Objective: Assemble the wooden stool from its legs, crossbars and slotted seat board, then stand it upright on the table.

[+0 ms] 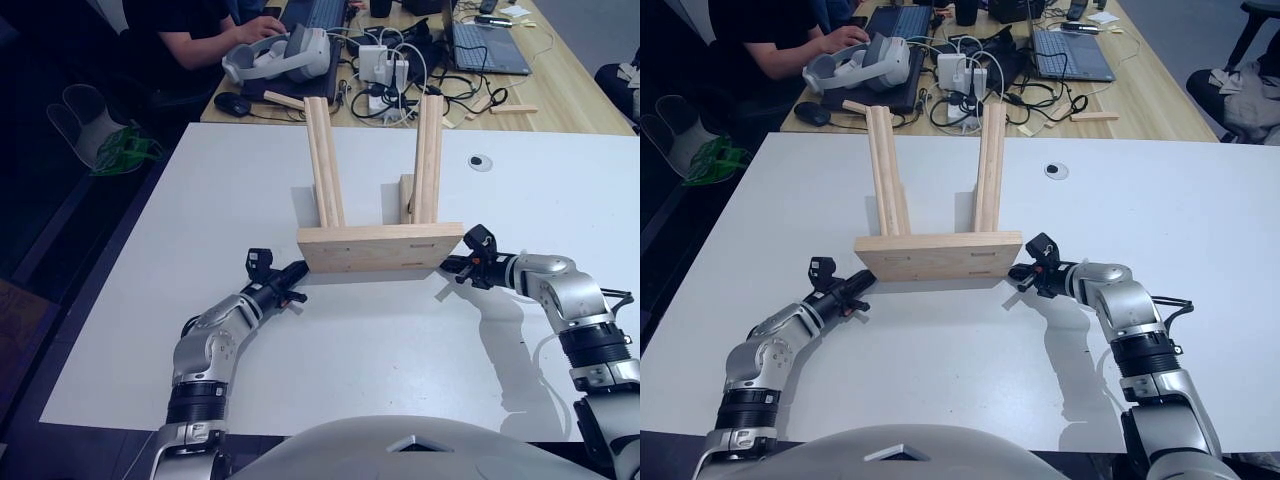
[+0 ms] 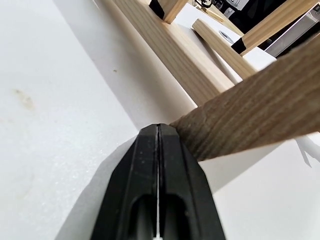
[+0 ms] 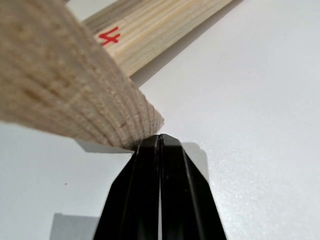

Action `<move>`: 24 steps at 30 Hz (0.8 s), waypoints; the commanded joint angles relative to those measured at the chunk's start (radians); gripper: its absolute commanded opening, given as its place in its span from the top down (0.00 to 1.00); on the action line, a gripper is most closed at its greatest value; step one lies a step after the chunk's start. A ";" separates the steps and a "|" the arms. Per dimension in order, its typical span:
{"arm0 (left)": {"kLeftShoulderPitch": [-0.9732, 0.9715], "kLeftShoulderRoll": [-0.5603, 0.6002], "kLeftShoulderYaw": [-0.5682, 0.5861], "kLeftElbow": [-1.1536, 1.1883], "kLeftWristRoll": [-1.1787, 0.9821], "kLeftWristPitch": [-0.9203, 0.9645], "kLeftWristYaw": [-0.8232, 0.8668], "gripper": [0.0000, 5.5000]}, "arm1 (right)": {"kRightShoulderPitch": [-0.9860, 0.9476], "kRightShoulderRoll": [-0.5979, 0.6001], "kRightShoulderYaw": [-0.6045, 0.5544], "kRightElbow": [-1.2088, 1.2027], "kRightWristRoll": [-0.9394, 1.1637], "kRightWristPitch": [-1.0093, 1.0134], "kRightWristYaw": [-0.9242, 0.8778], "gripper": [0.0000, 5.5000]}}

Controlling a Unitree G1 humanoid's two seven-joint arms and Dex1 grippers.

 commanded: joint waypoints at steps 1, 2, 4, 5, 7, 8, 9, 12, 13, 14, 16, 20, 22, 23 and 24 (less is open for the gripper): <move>0.005 0.014 -0.006 0.016 0.048 -0.017 0.031 1.00 | 0.002 0.016 0.012 -0.003 0.002 0.009 0.015 1.00; 0.007 0.018 -0.004 0.017 0.051 -0.020 0.030 1.00 | 0.002 0.018 0.011 -0.003 0.002 0.010 0.014 1.00; 0.019 0.029 -0.005 0.005 0.054 -0.015 0.023 1.00 | 0.004 0.019 0.010 -0.005 0.001 0.011 0.012 1.00; 0.024 0.032 -0.006 0.000 0.053 -0.012 0.020 1.00 | 0.004 0.020 0.010 -0.005 0.000 0.012 0.012 1.00; 0.034 0.038 -0.008 -0.011 0.048 -0.004 0.008 1.00 | 0.005 0.021 0.008 -0.004 -0.001 0.012 0.013 1.00; 0.038 0.040 -0.010 -0.017 0.044 0.001 0.003 1.00 | 0.005 0.022 0.007 -0.004 -0.001 0.012 0.013 1.00; 0.041 0.041 -0.012 -0.022 0.042 0.005 0.000 1.00 | 0.005 0.022 0.007 -0.004 -0.002 0.012 0.013 1.00; 0.044 0.038 -0.014 -0.035 0.035 0.013 -0.001 1.00 | 0.006 0.022 0.007 -0.003 -0.003 0.010 0.016 1.00; 0.041 0.032 -0.012 -0.035 0.032 0.013 0.003 1.00 | 0.006 0.021 0.007 -0.002 -0.003 0.010 0.018 1.00; 0.038 0.027 -0.010 -0.035 0.031 0.012 0.007 1.00 | 0.006 0.020 0.008 -0.002 -0.003 0.010 0.020 1.00; 0.030 0.018 -0.008 -0.031 0.033 0.007 0.016 1.00 | 0.006 0.019 0.009 -0.003 -0.003 0.010 0.023 1.00; 0.020 0.009 -0.005 -0.027 0.031 -0.002 0.022 1.00 | 0.007 0.018 0.010 -0.002 -0.002 0.007 0.029 1.00; 0.018 0.006 -0.002 -0.030 0.022 -0.004 0.014 1.00 | 0.008 0.021 0.005 -0.005 0.003 0.003 0.032 1.00; 0.019 0.006 -0.001 -0.034 0.018 -0.003 0.011 1.00 | 0.009 0.023 -0.001 -0.008 0.008 0.001 0.033 1.00; 0.020 0.006 0.000 -0.036 0.017 -0.002 0.009 1.00 | 0.010 0.024 -0.007 -0.011 0.012 0.003 0.030 1.00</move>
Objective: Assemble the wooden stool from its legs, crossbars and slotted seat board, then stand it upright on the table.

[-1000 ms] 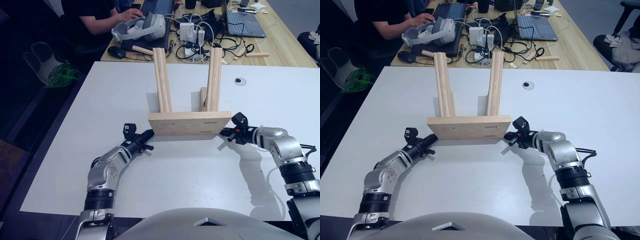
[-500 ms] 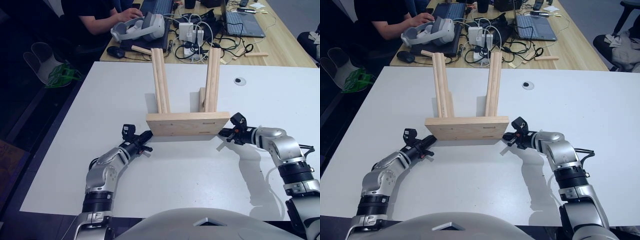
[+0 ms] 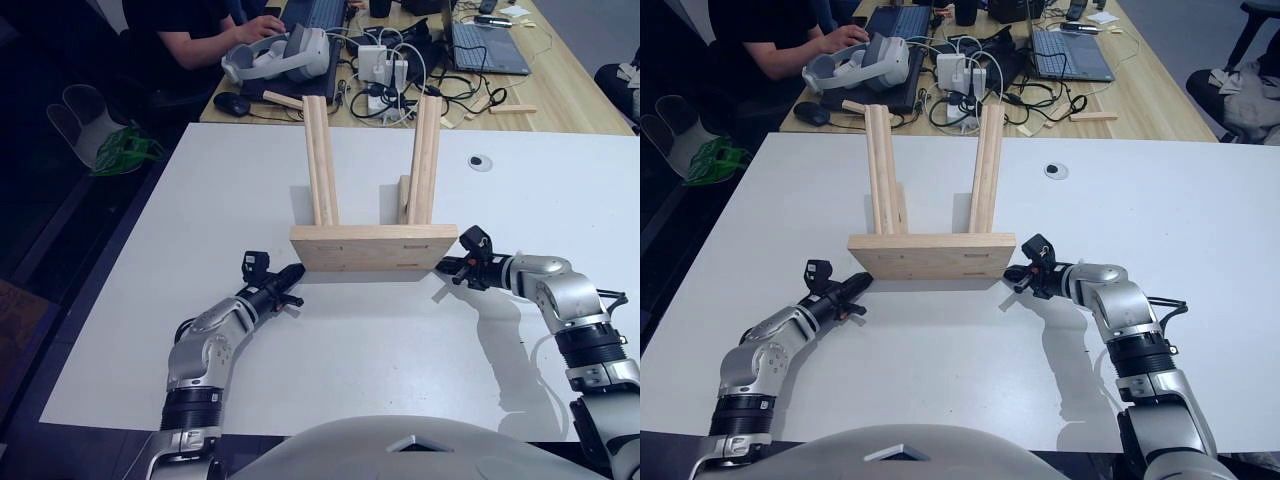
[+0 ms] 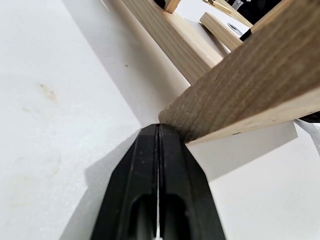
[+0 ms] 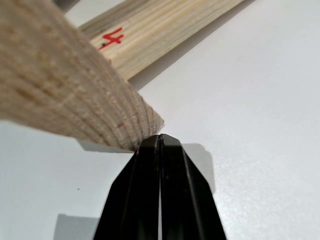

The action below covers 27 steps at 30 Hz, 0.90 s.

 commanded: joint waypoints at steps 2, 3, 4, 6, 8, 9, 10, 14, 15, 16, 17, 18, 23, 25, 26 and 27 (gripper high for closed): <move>-0.006 -0.006 -0.001 -0.002 -0.009 0.006 -0.010 1.00 | 0.010 0.010 -0.021 -0.015 0.016 0.001 0.002 1.00; -0.007 -0.005 0.001 0.001 -0.008 0.005 -0.010 1.00 | 0.011 0.011 -0.026 -0.015 0.015 -0.001 -0.004 1.00; -0.008 -0.004 0.004 0.005 -0.006 0.003 -0.009 1.00 | 0.013 0.013 -0.034 -0.016 0.015 -0.003 -0.011 1.00; -0.011 -0.004 0.013 0.013 -0.005 -0.003 -0.006 1.00 | 0.017 0.014 -0.050 -0.016 0.017 -0.007 -0.016 1.00; -0.014 -0.006 0.019 0.016 -0.010 -0.008 -0.007 1.00 | 0.023 0.014 -0.062 -0.019 0.022 -0.007 -0.016 1.00; -0.015 -0.007 0.020 0.016 -0.012 -0.008 -0.009 1.00 | 0.025 0.014 -0.064 -0.022 0.024 -0.005 -0.015 1.00; -0.016 -0.007 0.021 0.017 -0.012 -0.009 -0.011 1.00 | 0.025 0.014 -0.064 -0.023 0.024 -0.004 -0.013 1.00; -0.021 -0.009 0.021 0.019 -0.013 -0.010 -0.018 1.00 | 0.027 0.010 -0.060 -0.028 0.024 0.001 -0.003 1.00; -0.022 -0.010 0.021 0.018 -0.014 -0.010 -0.020 1.00 | 0.027 0.011 -0.061 -0.028 0.024 0.001 -0.002 1.00; -0.023 -0.011 0.020 0.017 -0.016 -0.009 -0.021 1.00 | 0.027 0.012 -0.061 -0.028 0.025 0.001 -0.002 1.00; -0.023 -0.011 0.020 0.016 -0.016 -0.008 -0.022 1.00 | 0.027 0.013 -0.062 -0.028 0.025 0.000 -0.001 1.00; -0.023 -0.012 0.019 0.015 -0.017 -0.008 -0.024 1.00 | 0.027 0.014 -0.062 -0.027 0.026 0.000 0.000 1.00; -0.022 -0.013 0.014 0.006 -0.028 -0.005 -0.037 1.00 | 0.025 0.015 -0.058 -0.028 0.030 0.000 0.009 1.00; -0.021 -0.014 0.011 0.001 -0.032 0.000 -0.044 1.00 | 0.024 0.015 -0.056 -0.028 0.031 0.001 0.012 1.00; -0.019 -0.014 0.008 -0.002 -0.034 0.002 -0.048 1.00 | 0.024 0.015 -0.053 -0.030 0.034 0.003 0.018 1.00; -0.018 -0.015 0.005 -0.004 -0.036 0.004 -0.050 1.00 | 0.024 0.015 -0.049 -0.032 0.037 0.006 0.025 1.00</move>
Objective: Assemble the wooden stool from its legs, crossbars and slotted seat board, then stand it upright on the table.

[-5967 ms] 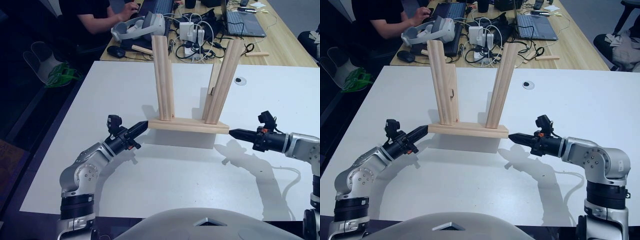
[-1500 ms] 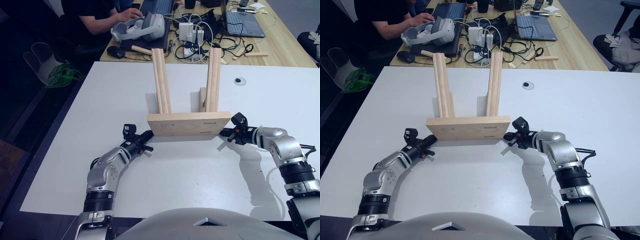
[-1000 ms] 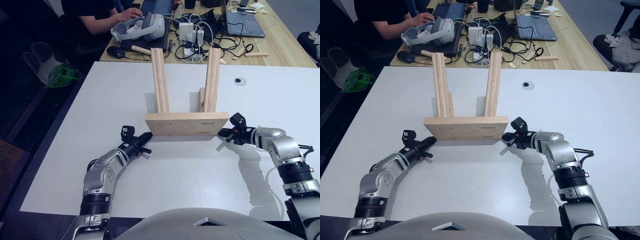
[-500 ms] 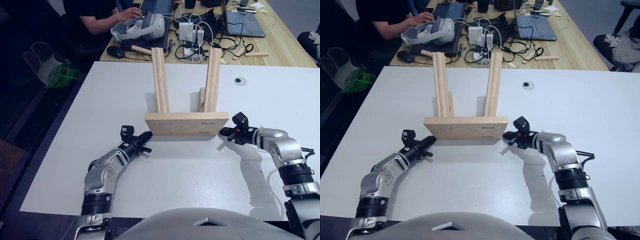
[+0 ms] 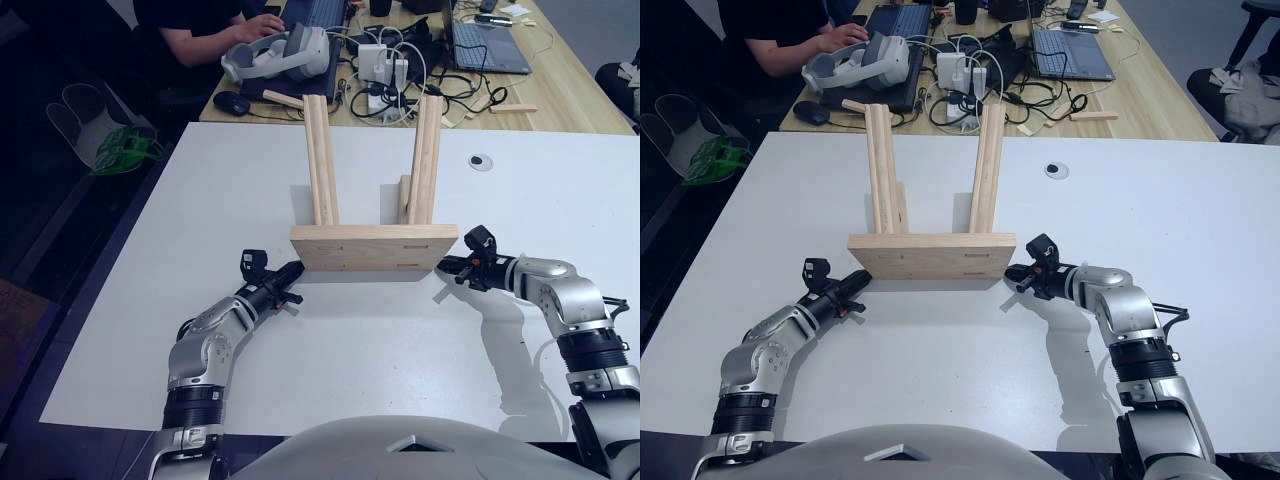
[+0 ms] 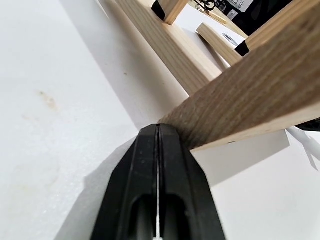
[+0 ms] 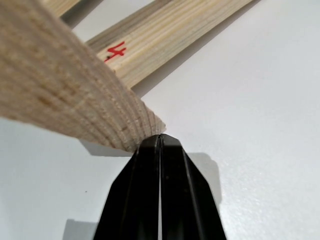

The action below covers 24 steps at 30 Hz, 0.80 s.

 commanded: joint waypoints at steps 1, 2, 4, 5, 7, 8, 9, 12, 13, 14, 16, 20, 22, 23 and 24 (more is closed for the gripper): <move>-0.008 -0.005 -0.019 -0.022 -0.017 0.012 -0.027 1.00 | -0.005 0.001 0.005 -0.018 0.018 0.013 0.025 1.00; -0.008 -0.005 -0.022 -0.026 -0.019 0.016 -0.031 1.00 | -0.004 0.001 0.008 -0.023 0.022 0.018 0.032 1.00; -0.007 -0.005 -0.025 -0.031 -0.023 0.022 -0.035 1.00 | -0.003 0.002 0.011 -0.032 0.026 0.024 0.039 1.00; -0.005 -0.005 -0.026 -0.036 -0.026 0.026 -0.037 1.00 | -0.002 0.005 0.011 -0.034 0.028 0.026 0.041 1.00; -0.003 -0.005 -0.029 -0.050 -0.035 0.037 -0.042 1.00 | -0.003 0.009 0.007 -0.038 0.035 0.032 0.044 1.00; 0.000 -0.004 -0.031 -0.059 -0.043 0.046 -0.048 1.00 | -0.003 0.012 0.002 -0.043 0.042 0.038 0.046 1.00; 0.002 -0.002 -0.032 -0.068 -0.052 0.056 -0.055 1.00 | -0.001 0.015 -0.005 -0.050 0.052 0.046 0.049 1.00; 0.007 -0.001 -0.027 -0.103 -0.079 0.090 -0.063 1.00 | 0.013 0.018 -0.026 -0.090 0.097 0.080 0.068 1.00; 0.007 -0.001 -0.025 -0.109 -0.087 0.098 -0.064 1.00 | 0.019 0.019 -0.033 -0.105 0.111 0.092 0.074 1.00; 0.007 -0.001 -0.023 -0.113 -0.094 0.104 -0.065 1.00 | 0.024 0.021 -0.039 -0.119 0.126 0.106 0.078 1.00; 0.007 0.002 -0.020 -0.125 -0.106 0.118 -0.066 1.00 | 0.036 0.026 -0.057 -0.154 0.162 0.137 0.084 1.00; 0.003 0.003 -0.008 -0.137 -0.126 0.137 -0.072 1.00 | 0.052 0.031 -0.083 -0.194 0.209 0.179 0.085 1.00; 0.000 0.005 -0.005 -0.139 -0.136 0.141 -0.077 1.00 | 0.055 0.034 -0.094 -0.205 0.225 0.193 0.083 1.00; -0.002 0.005 0.000 -0.142 -0.146 0.145 -0.079 1.00 | 0.056 0.035 -0.100 -0.210 0.234 0.200 0.084 1.00; -0.005 0.006 0.005 -0.145 -0.155 0.149 -0.081 1.00 | 0.056 0.036 -0.104 -0.213 0.240 0.204 0.085 1.00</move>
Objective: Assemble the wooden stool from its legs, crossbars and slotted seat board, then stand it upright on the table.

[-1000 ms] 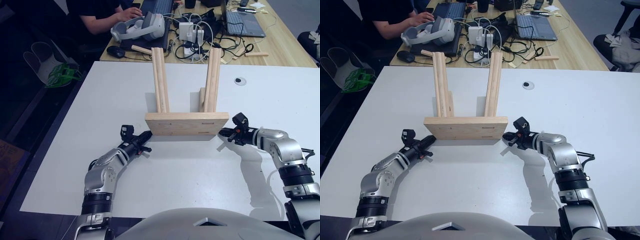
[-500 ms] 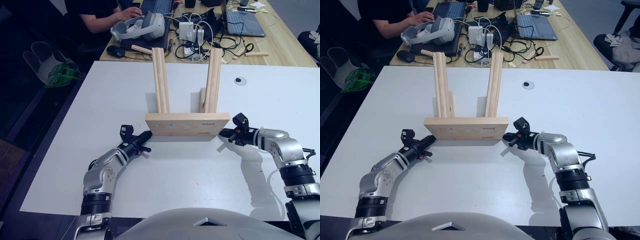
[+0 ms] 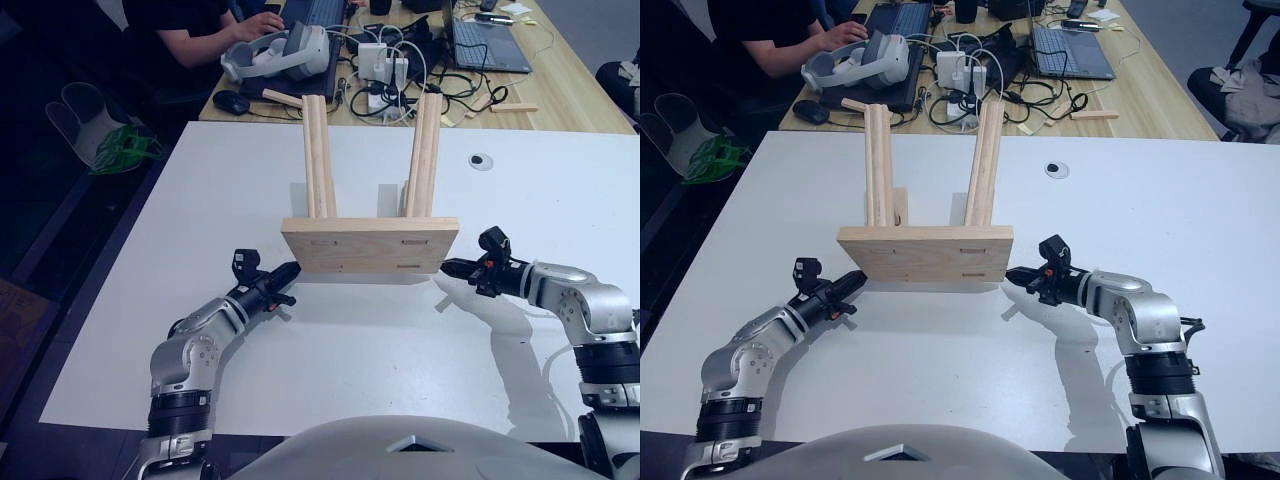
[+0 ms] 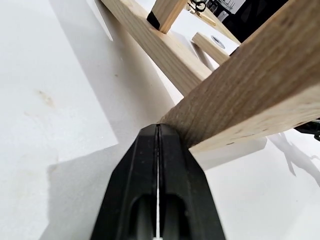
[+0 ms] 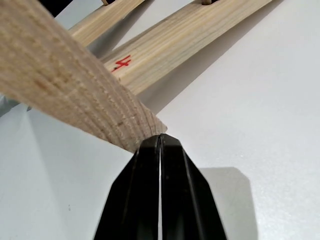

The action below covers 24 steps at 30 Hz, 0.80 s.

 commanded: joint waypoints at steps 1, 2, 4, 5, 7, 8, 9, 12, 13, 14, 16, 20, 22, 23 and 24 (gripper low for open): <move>-0.037 -0.023 -0.024 -0.045 -0.074 0.023 -0.063 1.00 | -0.021 0.047 0.002 -0.057 0.092 0.015 0.042 1.00; -0.040 -0.023 -0.021 -0.044 -0.079 0.025 -0.065 1.00 | -0.022 0.047 -0.001 -0.059 0.099 0.018 0.041 1.00; -0.046 -0.020 -0.016 -0.041 -0.088 0.027 -0.070 1.00 | -0.024 0.051 -0.007 -0.066 0.110 0.026 0.040 1.00; -0.048 -0.018 -0.012 -0.041 -0.095 0.028 -0.074 1.00 | -0.024 0.054 -0.010 -0.071 0.115 0.031 0.039 1.00; -0.052 -0.016 -0.004 -0.044 -0.112 0.033 -0.079 1.00 | -0.024 0.057 -0.013 -0.080 0.123 0.036 0.036 1.00; -0.054 -0.015 -0.001 -0.044 -0.117 0.035 -0.082 1.00 | -0.025 0.059 -0.014 -0.082 0.127 0.038 0.034 1.00; -0.055 -0.013 0.001 -0.044 -0.122 0.036 -0.086 1.00 | -0.024 0.060 -0.016 -0.086 0.132 0.040 0.032 1.00; -0.062 -0.011 0.010 -0.049 -0.141 0.042 -0.089 1.00 | -0.022 0.065 -0.021 -0.099 0.142 0.045 0.028 1.00; -0.064 -0.011 0.014 -0.052 -0.148 0.045 -0.087 1.00 | -0.021 0.067 -0.022 -0.100 0.144 0.045 0.027 1.00; -0.067 -0.012 0.019 -0.054 -0.158 0.049 -0.086 1.00 | -0.021 0.070 -0.023 -0.101 0.145 0.045 0.025 1.00; -0.074 -0.013 0.027 -0.056 -0.171 0.057 -0.086 1.00 | -0.021 0.076 -0.027 -0.103 0.148 0.045 0.022 1.00; -0.081 -0.007 0.036 -0.055 -0.192 0.066 -0.092 1.00 | -0.026 0.089 -0.041 -0.113 0.169 0.061 0.016 1.00; -0.084 -0.005 0.038 -0.049 -0.199 0.067 -0.098 1.00 | -0.029 0.096 -0.054 -0.119 0.186 0.074 0.011 1.00; -0.084 -0.005 0.039 -0.047 -0.202 0.067 -0.101 1.00 | -0.032 0.101 -0.063 -0.122 0.197 0.081 0.009 1.00; -0.083 -0.004 0.040 -0.046 -0.204 0.067 -0.102 1.00 | -0.034 0.104 -0.071 -0.125 0.205 0.088 0.006 1.00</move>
